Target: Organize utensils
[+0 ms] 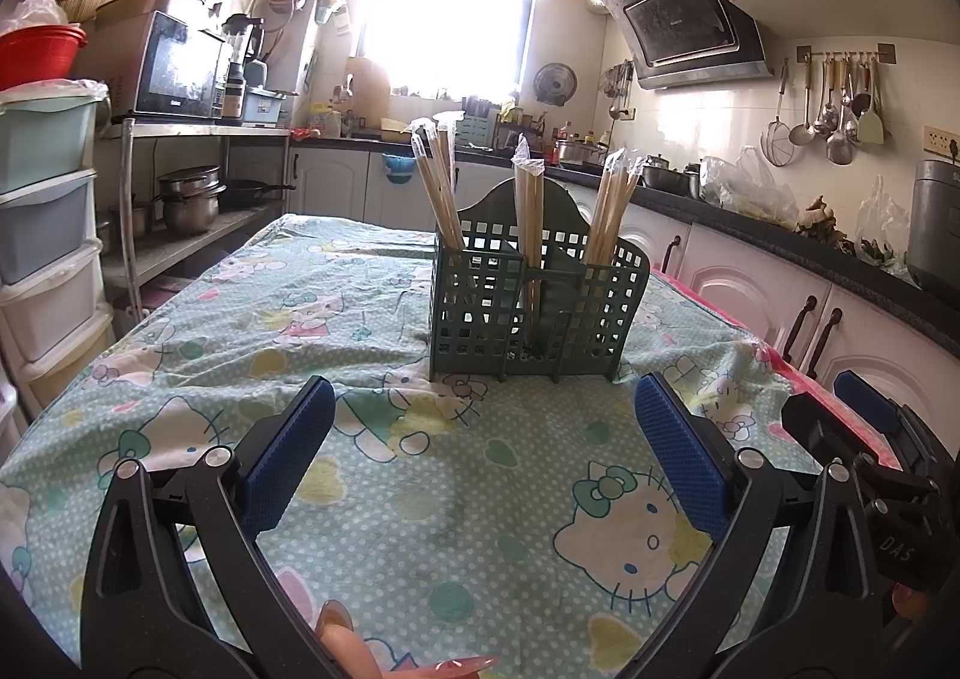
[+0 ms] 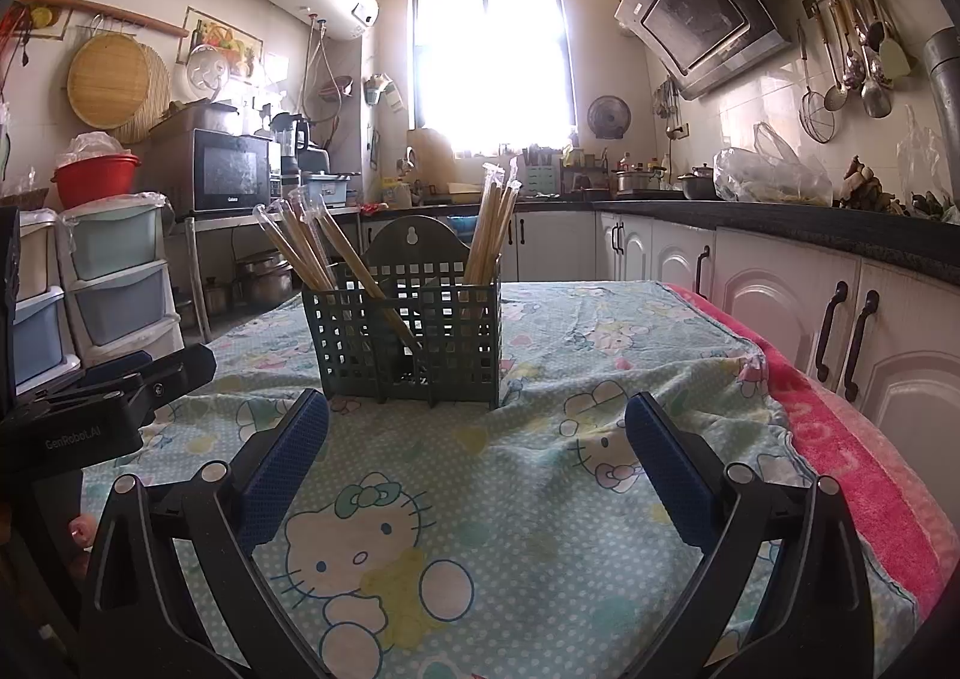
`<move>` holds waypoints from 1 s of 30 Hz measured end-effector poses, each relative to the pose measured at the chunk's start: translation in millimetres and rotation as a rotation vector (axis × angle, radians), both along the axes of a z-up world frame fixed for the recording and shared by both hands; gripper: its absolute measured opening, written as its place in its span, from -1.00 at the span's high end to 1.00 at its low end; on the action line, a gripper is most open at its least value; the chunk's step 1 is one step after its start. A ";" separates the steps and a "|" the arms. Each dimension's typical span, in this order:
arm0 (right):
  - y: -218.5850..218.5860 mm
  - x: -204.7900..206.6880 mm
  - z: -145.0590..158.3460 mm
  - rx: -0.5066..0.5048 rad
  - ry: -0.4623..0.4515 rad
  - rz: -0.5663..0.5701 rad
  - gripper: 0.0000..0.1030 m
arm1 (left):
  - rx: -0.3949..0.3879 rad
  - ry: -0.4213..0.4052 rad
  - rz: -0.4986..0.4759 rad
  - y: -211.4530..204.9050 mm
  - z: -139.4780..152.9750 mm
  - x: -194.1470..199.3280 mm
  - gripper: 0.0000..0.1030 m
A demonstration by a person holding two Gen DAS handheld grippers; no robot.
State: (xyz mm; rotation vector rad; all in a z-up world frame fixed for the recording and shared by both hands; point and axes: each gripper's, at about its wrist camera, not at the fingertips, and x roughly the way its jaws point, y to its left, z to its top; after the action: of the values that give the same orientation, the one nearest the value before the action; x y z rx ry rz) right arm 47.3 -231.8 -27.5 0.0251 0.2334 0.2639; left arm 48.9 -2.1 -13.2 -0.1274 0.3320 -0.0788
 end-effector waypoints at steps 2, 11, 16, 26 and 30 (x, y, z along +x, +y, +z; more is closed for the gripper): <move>0.1 0.1 0.0 0.000 0.000 0.002 -0.87 | 0.001 0.000 -0.001 -0.4 -0.2 0.1 -0.79; 0.5 -0.1 -0.2 0.000 0.002 0.001 -0.87 | 0.000 0.001 0.000 -0.1 -0.3 0.1 -0.79; 0.3 -0.1 -0.1 0.000 0.000 0.001 -0.87 | 0.000 0.000 -0.001 0.0 -0.2 0.2 -0.79; 0.2 0.0 0.0 0.000 0.001 0.001 -0.87 | 0.000 0.002 -0.002 0.0 -0.5 0.5 -0.79; 0.5 -0.3 -2.0 -0.001 0.003 0.002 -0.87 | -0.002 0.006 -0.003 -0.5 -1.9 1.8 -0.79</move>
State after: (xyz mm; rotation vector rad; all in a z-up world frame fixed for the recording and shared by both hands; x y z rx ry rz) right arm 47.0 -231.3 -29.4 0.0244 0.2367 0.2662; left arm 50.6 -2.6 -15.1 -0.1290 0.3382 -0.0820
